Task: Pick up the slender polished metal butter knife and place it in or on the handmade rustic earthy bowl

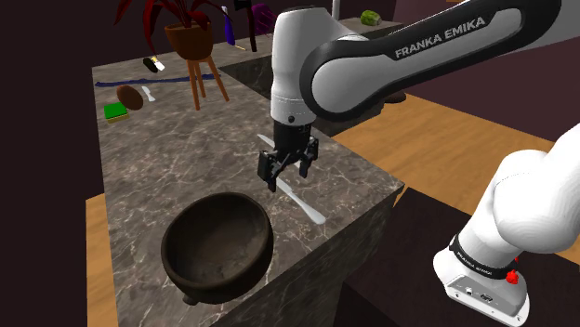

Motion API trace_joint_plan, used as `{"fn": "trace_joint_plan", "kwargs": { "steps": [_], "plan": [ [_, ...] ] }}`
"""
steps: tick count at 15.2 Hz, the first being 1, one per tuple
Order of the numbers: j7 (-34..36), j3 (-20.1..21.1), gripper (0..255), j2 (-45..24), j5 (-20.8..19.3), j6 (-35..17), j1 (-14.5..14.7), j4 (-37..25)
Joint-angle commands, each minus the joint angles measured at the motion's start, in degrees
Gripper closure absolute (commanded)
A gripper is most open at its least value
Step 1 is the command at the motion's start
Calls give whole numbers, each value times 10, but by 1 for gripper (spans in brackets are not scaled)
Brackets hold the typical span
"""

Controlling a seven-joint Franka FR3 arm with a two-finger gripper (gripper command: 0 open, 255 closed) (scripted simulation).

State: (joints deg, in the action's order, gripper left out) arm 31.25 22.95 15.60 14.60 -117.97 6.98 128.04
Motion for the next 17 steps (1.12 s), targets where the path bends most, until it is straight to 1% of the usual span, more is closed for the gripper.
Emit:
{"fn": "trace_joint_plan", "kwargs": {
  "steps": [1, 8, 9, 17],
  "plan": [
    [0, 3, 0, -4, 0, -14, 1, 9],
    [0, 2, 0, -4, 0, -14, 1, 9],
    [0, 2, 255, -4, 0, -14, 1, 9],
    [1, 3, 255, -4, 1, -16, 1, 11]
  ]
}}
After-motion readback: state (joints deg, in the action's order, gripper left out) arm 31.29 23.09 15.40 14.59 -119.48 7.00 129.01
